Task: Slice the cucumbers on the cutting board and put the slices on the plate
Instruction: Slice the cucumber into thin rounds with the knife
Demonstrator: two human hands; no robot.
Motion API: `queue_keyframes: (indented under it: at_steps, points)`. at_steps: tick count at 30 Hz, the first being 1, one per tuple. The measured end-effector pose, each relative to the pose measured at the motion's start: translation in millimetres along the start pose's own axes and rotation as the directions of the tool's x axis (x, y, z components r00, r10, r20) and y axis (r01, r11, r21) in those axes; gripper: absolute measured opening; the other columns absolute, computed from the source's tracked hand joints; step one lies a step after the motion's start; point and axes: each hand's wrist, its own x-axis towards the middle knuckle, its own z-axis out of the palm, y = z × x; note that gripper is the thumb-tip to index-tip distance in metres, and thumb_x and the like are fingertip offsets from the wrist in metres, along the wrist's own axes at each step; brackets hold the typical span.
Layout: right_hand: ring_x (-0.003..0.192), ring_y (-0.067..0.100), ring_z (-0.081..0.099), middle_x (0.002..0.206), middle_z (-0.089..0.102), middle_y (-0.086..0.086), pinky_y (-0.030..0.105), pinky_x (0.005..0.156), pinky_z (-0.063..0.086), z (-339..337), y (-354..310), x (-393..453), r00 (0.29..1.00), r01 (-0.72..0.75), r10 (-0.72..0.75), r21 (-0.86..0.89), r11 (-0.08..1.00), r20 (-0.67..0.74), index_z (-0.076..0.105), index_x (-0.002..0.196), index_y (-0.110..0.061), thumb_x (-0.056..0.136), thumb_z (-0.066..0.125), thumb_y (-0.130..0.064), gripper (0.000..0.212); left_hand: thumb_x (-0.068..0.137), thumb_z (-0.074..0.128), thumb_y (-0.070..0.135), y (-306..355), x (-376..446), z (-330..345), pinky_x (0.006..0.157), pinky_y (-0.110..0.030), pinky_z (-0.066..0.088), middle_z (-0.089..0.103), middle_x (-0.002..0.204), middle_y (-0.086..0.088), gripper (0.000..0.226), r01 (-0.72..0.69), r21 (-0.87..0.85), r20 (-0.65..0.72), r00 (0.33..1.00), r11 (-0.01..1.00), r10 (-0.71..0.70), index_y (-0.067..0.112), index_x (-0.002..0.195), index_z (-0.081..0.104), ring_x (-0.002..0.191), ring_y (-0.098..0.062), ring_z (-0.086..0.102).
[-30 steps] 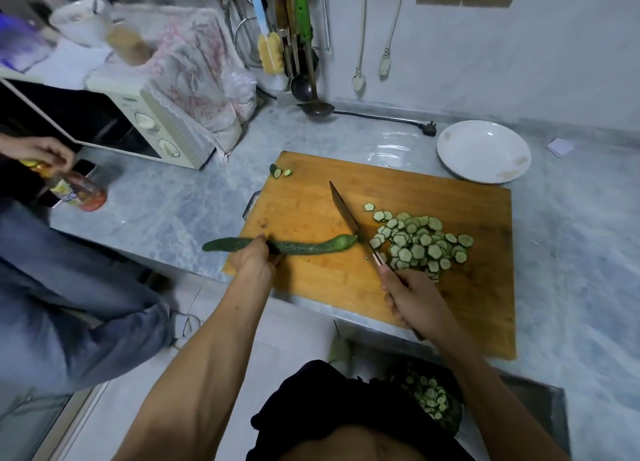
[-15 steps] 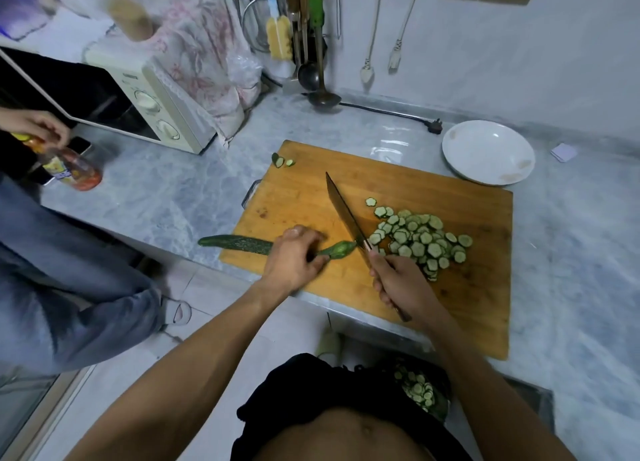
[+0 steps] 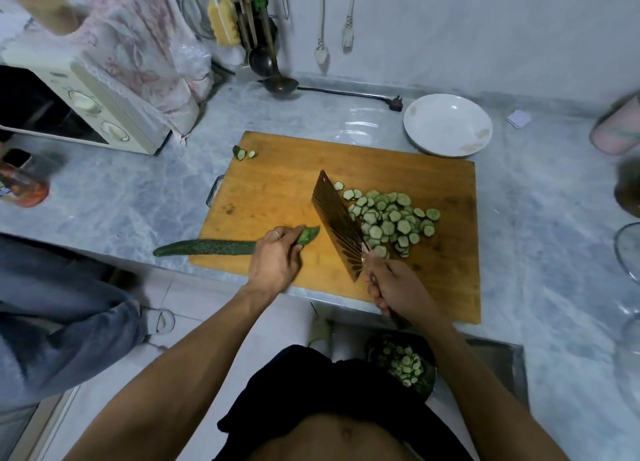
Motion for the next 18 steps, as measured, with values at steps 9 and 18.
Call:
queue_keyframes:
  at_steps: [9, 18]
  points:
    - [0.041, 0.011, 0.043, 0.055, 0.050, 0.003, 0.023, 0.042, 0.038, -48.9, -2.7, 2.4, 0.989, 0.063, -0.083, -0.155, 0.986, -0.124, 0.050, 0.066, -0.015, 0.104, 0.033, -0.052, 0.055, 0.093, 0.053, 0.012, 12.4, 0.7, 3.5, 0.085, -0.038, 0.052, 0.064, 0.115, -0.010, 0.041, 0.002, 0.002, 0.028, 1.000, 1.000, -0.002, 0.017, 0.133, 0.060, 0.099, -0.033, 0.060]
    - [0.040, 0.011, 0.040, 0.056, 0.047, 0.002, 0.024, 0.041, 0.035, -46.8, 17.6, -15.6, 0.998, 0.042, -0.034, -0.185, 0.982, 0.050, 0.052, 0.073, -0.014, 0.103, 0.033, -0.050, 0.051, 0.091, 0.055, 0.011, 14.5, 7.5, 12.6, 0.085, -0.044, 0.051, 0.062, 0.114, -0.013, 0.044, 0.039, 0.020, 0.025, 0.999, 0.999, -0.039, 0.017, 0.135, 0.059, 0.100, -0.035, 0.059]
